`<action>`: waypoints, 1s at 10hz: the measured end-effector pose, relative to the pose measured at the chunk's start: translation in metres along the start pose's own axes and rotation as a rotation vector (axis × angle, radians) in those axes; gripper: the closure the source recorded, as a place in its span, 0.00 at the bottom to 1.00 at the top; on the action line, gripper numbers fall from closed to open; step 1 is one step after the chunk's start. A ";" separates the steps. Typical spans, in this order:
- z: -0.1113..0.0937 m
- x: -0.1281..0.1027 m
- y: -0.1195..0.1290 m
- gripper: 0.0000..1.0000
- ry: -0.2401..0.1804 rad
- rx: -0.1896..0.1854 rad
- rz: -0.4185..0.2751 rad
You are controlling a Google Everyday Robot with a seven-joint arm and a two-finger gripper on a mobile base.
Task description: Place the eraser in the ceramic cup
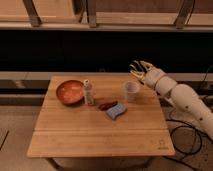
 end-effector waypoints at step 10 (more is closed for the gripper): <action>0.060 0.069 0.025 1.00 -0.131 -0.135 0.352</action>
